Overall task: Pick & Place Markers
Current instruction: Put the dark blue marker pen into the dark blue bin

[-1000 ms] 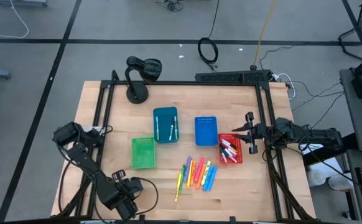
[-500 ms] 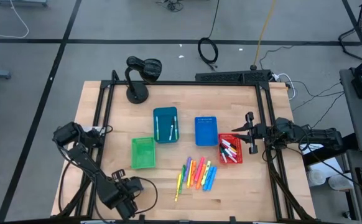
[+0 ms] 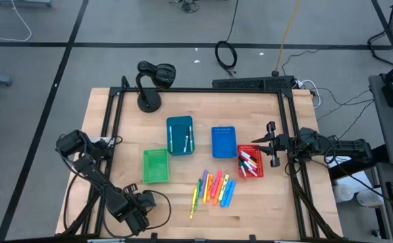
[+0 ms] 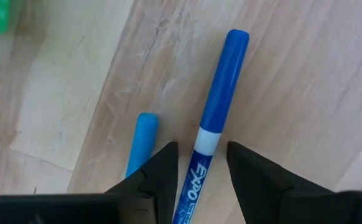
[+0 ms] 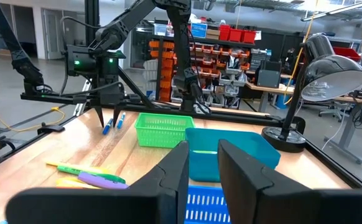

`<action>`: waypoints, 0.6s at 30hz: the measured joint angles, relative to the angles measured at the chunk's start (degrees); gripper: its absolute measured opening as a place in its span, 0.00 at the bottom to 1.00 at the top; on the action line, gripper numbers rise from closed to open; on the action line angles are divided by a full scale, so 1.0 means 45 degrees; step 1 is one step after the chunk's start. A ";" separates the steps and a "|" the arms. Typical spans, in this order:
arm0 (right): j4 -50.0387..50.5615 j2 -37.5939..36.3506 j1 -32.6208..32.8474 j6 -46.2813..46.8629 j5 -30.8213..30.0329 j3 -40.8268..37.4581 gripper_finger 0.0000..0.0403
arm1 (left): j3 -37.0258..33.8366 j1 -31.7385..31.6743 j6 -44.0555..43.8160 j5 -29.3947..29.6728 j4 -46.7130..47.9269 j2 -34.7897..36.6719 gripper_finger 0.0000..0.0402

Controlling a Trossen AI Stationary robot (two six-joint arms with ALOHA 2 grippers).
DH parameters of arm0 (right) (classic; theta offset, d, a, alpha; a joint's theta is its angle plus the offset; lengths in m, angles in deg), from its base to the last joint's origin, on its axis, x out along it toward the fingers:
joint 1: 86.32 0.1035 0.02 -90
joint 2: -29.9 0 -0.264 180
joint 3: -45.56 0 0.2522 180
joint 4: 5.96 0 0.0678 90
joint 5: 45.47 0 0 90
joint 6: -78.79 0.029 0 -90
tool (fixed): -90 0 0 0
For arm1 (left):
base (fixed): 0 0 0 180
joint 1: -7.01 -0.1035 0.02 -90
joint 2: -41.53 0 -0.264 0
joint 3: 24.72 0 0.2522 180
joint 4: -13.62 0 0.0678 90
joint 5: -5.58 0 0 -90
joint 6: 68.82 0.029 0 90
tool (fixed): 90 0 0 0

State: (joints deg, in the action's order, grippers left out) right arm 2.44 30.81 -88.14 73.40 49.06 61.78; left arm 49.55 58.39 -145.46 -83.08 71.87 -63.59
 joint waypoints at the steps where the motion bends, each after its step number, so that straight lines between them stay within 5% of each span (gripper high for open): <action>1: 0.0000 0.0001 0.0004 0.0000 -0.0005 0.0004 0.18 | -0.0036 0.0000 -0.0002 -0.0014 0.0016 0.0000 0.36; 7: 0.0000 0.0000 0.0003 0.0000 -0.0002 0.0003 0.18 | -0.0058 0.0000 0.0377 -0.0058 -0.0008 -0.0019 0.32; 14: 0.0000 0.0001 0.0005 0.0003 0.0000 -0.0001 0.18 | -0.0074 0.0000 0.0624 0.0041 -0.0288 -0.0034 0.07; 18: 0.0000 -0.0004 0.0005 0.0000 -0.0003 0.0003 0.18 | -0.0095 0.0019 0.0423 0.0575 -0.0571 -0.0039 0.07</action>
State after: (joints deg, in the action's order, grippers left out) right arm 2.44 30.79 -88.12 73.40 49.05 61.79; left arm 49.12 58.47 -143.56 -80.49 69.30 -63.76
